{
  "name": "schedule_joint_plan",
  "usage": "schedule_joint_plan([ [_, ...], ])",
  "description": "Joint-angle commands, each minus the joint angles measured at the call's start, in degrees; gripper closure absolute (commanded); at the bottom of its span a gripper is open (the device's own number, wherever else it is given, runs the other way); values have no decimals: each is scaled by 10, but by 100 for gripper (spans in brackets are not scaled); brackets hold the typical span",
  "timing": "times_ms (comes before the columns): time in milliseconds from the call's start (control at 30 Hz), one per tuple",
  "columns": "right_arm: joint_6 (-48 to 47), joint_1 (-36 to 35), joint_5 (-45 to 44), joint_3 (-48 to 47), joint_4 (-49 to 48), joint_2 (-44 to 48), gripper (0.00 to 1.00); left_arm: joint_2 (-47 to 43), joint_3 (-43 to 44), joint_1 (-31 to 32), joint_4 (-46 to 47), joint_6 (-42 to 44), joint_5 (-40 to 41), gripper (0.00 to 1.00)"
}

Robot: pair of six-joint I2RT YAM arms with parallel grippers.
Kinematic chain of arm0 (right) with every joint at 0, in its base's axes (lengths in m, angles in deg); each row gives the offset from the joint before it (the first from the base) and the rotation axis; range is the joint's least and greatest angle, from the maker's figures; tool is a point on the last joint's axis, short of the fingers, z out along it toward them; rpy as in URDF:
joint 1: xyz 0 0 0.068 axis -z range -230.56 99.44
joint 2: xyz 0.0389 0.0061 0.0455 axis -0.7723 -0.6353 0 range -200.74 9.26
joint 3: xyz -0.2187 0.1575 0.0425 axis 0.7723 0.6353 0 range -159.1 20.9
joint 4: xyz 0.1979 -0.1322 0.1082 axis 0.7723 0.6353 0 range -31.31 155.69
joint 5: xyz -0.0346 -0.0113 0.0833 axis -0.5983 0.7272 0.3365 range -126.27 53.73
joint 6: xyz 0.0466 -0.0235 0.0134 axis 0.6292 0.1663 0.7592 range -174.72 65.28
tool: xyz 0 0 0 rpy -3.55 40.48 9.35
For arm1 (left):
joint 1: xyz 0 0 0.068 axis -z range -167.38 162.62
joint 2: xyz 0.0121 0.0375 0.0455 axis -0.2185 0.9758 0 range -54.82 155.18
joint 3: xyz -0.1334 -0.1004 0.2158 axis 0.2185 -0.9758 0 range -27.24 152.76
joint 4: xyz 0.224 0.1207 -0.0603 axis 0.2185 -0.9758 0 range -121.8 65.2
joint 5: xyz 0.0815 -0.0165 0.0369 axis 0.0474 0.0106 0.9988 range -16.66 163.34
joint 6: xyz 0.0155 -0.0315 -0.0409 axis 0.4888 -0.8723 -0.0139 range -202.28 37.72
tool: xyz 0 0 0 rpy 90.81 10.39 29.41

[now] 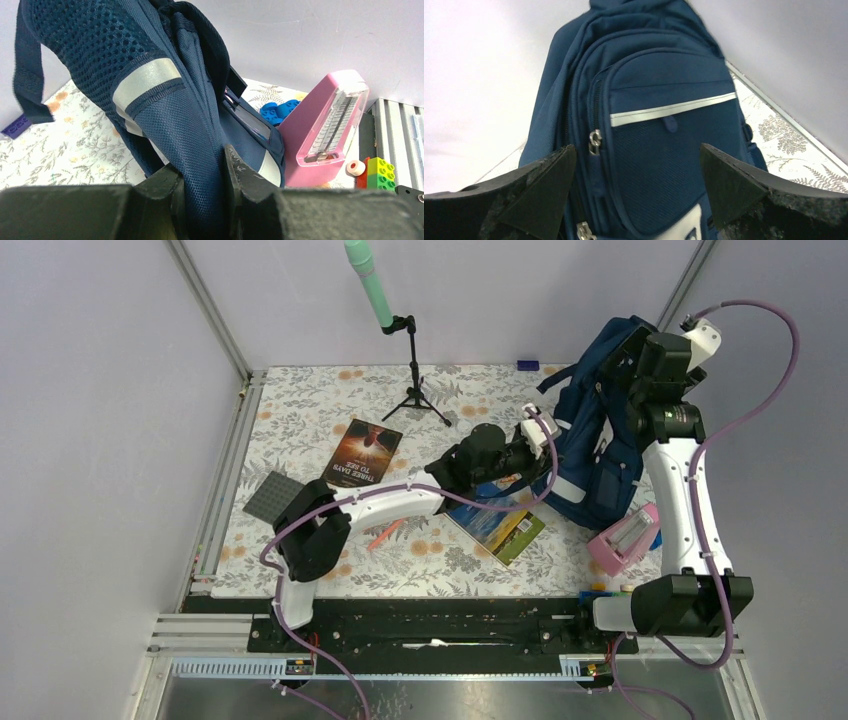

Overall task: Pack the student bag
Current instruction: Pick up the student bag at the center of the board.

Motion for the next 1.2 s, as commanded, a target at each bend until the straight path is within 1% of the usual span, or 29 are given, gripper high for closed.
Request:
schedule_joint_plan([
  [0, -2, 5, 25, -38, 3, -18, 0, -58, 5, 30, 90, 77, -26, 100],
  [167, 7, 5, -13, -29, 17, -24, 2, -63, -2, 40, 91, 86, -16, 100],
  [267, 5, 6, -2, -10, 1, -24, 4, -66, -7, 49, 86, 103, -14, 100],
  [367, 11, 7, -19, -5, 5, -27, 12, -69, -14, 59, 81, 126, 2, 100],
  [433, 20, 10, -32, 10, 2, -25, 17, -71, -14, 62, 80, 127, 6, 100],
  [567, 46, 22, -19, 60, -24, -10, 23, -73, -13, 62, 78, 109, 5, 100],
  [667, 63, 34, 4, 95, -63, 4, 30, -76, -18, 63, 83, 103, 1, 100],
  [733, 66, 42, 23, 104, -79, 4, 41, -79, -24, 64, 85, 104, -1, 100],
  [767, 68, 45, 29, 106, -85, 4, 54, -79, -25, 64, 85, 105, -1, 100],
  [800, 69, 48, 32, 109, -91, 5, 60, -80, -26, 64, 85, 107, -2, 100],
  [933, 67, 55, 51, 115, -121, 7, 82, -79, -23, 64, 81, 109, 5, 100],
  [1033, 62, 56, 63, 108, -135, 9, 100, -77, -18, 64, 75, 109, 14, 100],
  [1167, 49, 56, 90, 110, -180, 20, 100, -76, -14, 64, 65, 106, 33, 100],
])
